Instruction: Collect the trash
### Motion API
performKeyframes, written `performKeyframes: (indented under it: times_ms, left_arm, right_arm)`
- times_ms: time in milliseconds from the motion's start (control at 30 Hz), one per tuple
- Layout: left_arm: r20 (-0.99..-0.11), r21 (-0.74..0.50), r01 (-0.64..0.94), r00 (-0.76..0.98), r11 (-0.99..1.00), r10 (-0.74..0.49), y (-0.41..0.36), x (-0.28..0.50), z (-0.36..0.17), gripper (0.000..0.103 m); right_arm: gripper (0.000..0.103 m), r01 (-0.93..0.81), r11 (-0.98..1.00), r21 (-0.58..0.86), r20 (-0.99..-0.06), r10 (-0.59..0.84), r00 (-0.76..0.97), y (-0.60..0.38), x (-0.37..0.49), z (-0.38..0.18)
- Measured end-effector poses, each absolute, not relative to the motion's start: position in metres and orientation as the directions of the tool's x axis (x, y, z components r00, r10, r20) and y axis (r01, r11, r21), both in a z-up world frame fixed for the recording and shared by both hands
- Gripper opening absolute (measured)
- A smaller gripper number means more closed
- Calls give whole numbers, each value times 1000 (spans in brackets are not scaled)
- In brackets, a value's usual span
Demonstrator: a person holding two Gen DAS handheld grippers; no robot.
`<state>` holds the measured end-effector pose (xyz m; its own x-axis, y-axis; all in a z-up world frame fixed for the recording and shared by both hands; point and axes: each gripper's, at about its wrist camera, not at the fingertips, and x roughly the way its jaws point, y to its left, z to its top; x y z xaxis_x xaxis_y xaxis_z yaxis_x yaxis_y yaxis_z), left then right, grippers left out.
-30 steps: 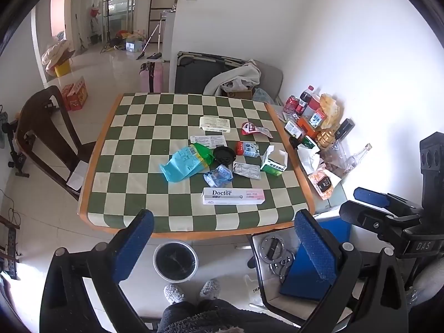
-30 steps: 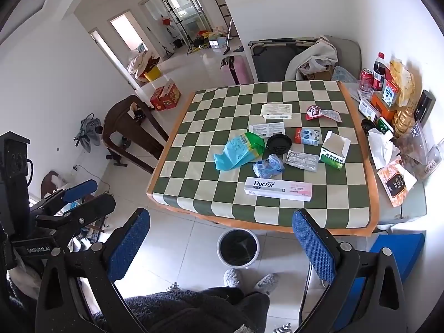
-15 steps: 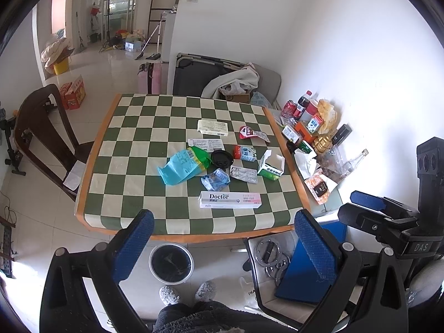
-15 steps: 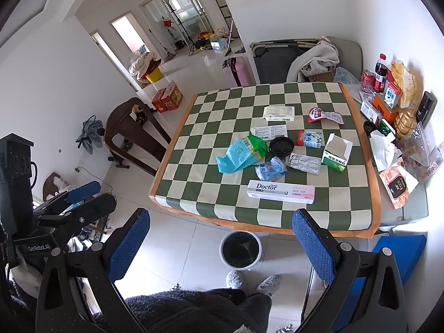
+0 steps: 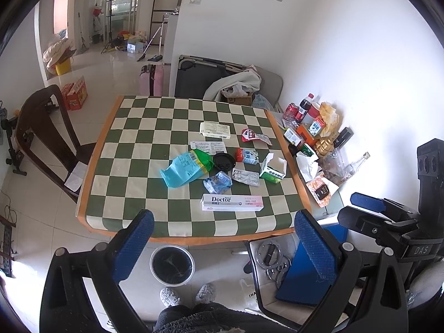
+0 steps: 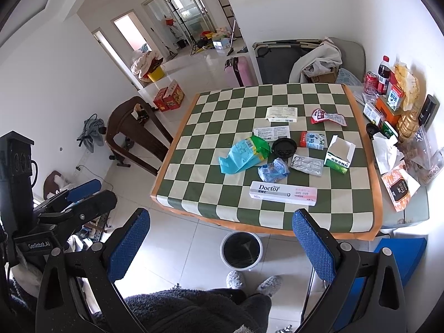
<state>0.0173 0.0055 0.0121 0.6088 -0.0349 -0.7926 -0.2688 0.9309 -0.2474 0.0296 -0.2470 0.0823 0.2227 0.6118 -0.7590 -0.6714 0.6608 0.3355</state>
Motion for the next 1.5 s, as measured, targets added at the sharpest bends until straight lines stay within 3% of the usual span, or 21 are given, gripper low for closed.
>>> performKeyframes:
  times_ms: [1500]
  left_arm:
    - [-784,-260,-257,619,931,-48,-1,34,32,103]
  right_arm:
    - [103,-672,660,336,-754,616,227,-237,28,88]
